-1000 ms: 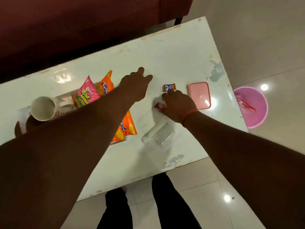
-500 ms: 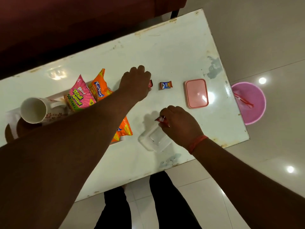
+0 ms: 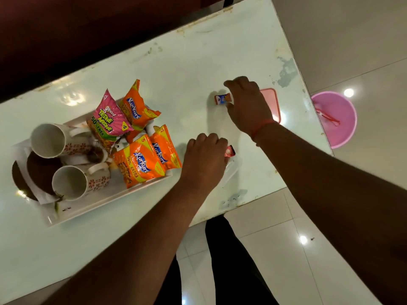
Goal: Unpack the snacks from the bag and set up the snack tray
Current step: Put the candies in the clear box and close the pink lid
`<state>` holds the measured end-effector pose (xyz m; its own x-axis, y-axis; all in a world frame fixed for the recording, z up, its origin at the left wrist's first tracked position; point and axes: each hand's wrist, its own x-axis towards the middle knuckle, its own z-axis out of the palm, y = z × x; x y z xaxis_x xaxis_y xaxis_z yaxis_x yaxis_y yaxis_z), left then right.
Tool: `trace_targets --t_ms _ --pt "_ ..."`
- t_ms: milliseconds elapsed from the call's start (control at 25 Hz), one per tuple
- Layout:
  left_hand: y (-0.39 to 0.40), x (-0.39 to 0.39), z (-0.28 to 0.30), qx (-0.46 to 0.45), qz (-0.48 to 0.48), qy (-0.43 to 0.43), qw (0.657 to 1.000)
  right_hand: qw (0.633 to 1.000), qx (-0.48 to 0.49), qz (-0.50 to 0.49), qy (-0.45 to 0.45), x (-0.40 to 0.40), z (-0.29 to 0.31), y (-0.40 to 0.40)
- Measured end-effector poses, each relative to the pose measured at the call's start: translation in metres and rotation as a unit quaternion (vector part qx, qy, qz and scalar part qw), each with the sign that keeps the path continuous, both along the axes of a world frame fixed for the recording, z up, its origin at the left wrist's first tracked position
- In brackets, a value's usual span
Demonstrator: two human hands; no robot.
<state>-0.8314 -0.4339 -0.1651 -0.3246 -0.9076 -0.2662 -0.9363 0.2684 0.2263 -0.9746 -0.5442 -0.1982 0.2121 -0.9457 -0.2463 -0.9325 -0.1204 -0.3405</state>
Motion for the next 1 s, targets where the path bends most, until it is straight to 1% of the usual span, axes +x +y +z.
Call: trace_targets --t_ms 80,160,200,280,360,400,480,520,560,640,720,800,840,920,960,1000 --pt "0.011 -0.006 -0.006 -0.008 -0.003 -0.014 1.0 0.995 0.019 0.076 0.059 0.008 -0.013 -0.015" --pt "0.014 -0.008 -0.009 -0.016 0.022 -0.009 1.0 0.988 -0.005 0.116 0.101 0.009 -0.022 -0.017" --pt "0.014 -0.007 -0.009 -0.022 0.046 0.01 0.999 0.985 -0.025 0.127 0.116 0.009 -0.024 -0.014" --pt "0.01 -0.003 -0.007 -0.021 0.117 0.074 0.99 0.981 -0.047 0.134 0.131 0.008 -0.025 -0.003" --pt "0.003 0.003 -0.004 -0.003 0.193 0.14 0.971 0.986 -0.043 0.111 0.113 0.005 -0.022 0.011" --pt "0.0 0.007 -0.004 0.004 0.221 0.165 0.961 0.992 -0.035 0.08 0.092 0.003 -0.019 0.019" --pt "-0.005 0.012 -0.002 0.016 0.258 0.208 0.943 0.999 -0.021 -0.005 0.024 -0.001 -0.007 0.039" --pt "-0.007 0.014 -0.002 0.02 0.271 0.226 0.935 0.999 -0.019 -0.035 -0.011 -0.003 0.002 0.051" --pt "-0.009 0.015 -0.002 0.023 0.28 0.24 0.929 0.998 -0.02 -0.044 -0.039 -0.004 0.011 0.065" --pt "-0.012 0.016 -0.001 0.025 0.292 0.256 0.921 0.998 -0.012 -0.001 -0.063 -0.005 0.029 0.095" --pt "-0.011 0.016 -0.001 0.031 0.301 0.265 0.916 0.997 0.011 0.06 -0.045 -0.005 0.039 0.12" --pt "-0.008 0.014 -0.002 0.037 0.298 0.265 0.916 0.997 0.016 0.068 -0.038 -0.013 0.041 0.128" --pt "-0.006 0.014 -0.002 0.037 0.292 0.266 0.918 0.998 0.005 0.039 -0.049 -0.019 0.039 0.124" --pt "-0.005 0.012 -0.002 0.036 0.282 0.273 0.919 0.996 -0.034 -0.065 -0.059 -0.038 0.03 0.102" --pt "-0.006 0.012 -0.001 0.036 0.282 0.277 0.918 0.991 -0.045 -0.118 -0.039 -0.049 0.023 0.085" --pt "-0.007 0.012 -0.001 0.036 0.285 0.281 0.916 0.988 -0.034 -0.153 0.003 -0.058 0.015 0.068"
